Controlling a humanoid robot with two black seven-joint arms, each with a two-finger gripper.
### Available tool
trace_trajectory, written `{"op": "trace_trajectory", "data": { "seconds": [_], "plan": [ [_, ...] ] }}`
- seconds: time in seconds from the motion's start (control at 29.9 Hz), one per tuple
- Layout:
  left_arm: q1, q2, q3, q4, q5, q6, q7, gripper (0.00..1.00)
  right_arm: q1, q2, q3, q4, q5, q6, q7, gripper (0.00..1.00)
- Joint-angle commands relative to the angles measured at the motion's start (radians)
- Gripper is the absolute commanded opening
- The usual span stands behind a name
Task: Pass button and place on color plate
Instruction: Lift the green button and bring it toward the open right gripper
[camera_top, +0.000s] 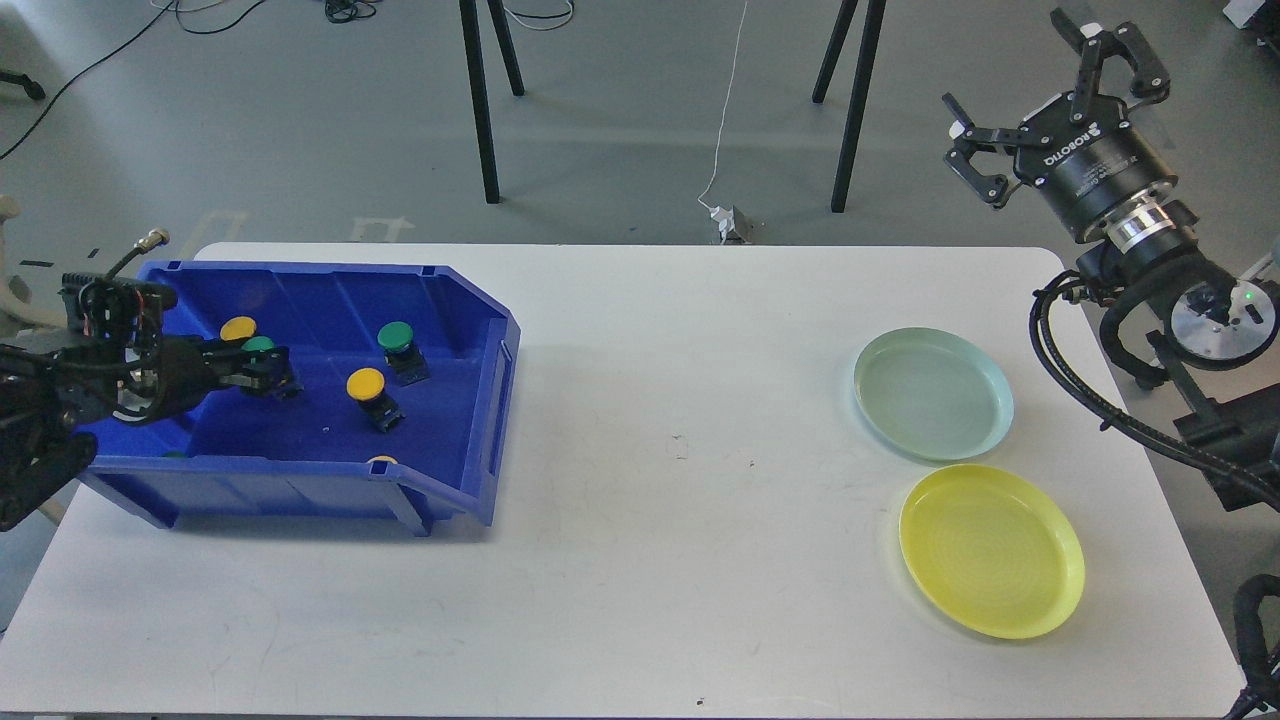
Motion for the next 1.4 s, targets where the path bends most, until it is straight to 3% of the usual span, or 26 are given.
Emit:
{"op": "trace_trajectory", "data": {
  "seconds": [0.0, 0.23, 0.4, 0.67, 0.9, 1.1, 1.37],
  "plan": [
    [-0.028, 0.153, -0.007, -0.18, -0.001, 0.0, 0.005, 0.27, 0.0, -0.005, 0.0, 0.003, 0.0, 0.0, 0.0, 1.0],
    [-0.063, 0.422, -0.078, -0.471, -0.004, -0.009, 0.005, 0.28, 0.0, -0.015, 0.0, 0.009, 0.0, 0.0, -0.002, 1.0],
    [-0.112, 0.438, -0.19, -0.561, -0.015, -0.011, 0.006, 0.28, -0.002, -0.033, -0.003, 0.023, -0.02, 0.0, 0.0, 1.0],
    [-0.128, 0.183, -0.37, -0.561, -0.229, -0.002, 0.015, 0.27, -0.017, -0.088, 0.001, 0.118, -0.135, 0.0, 0.002, 1.0],
    [-0.122, -0.168, -0.536, -0.506, -0.336, 0.032, 0.037, 0.27, -0.055, -0.084, -0.005, 0.259, -0.213, -0.028, 0.006, 0.99],
    [-0.111, -0.369, -0.528, -0.354, -0.332, 0.106, 0.024, 0.27, -0.161, -0.067, -0.014, 0.36, -0.32, -0.041, 0.069, 0.95],
    [-0.077, -0.472, -0.511, -0.348, -0.325, 0.109, 0.029, 0.27, -0.167, 0.014, -0.046, 0.357, -0.396, -0.047, 0.092, 0.92]
  ]
}}
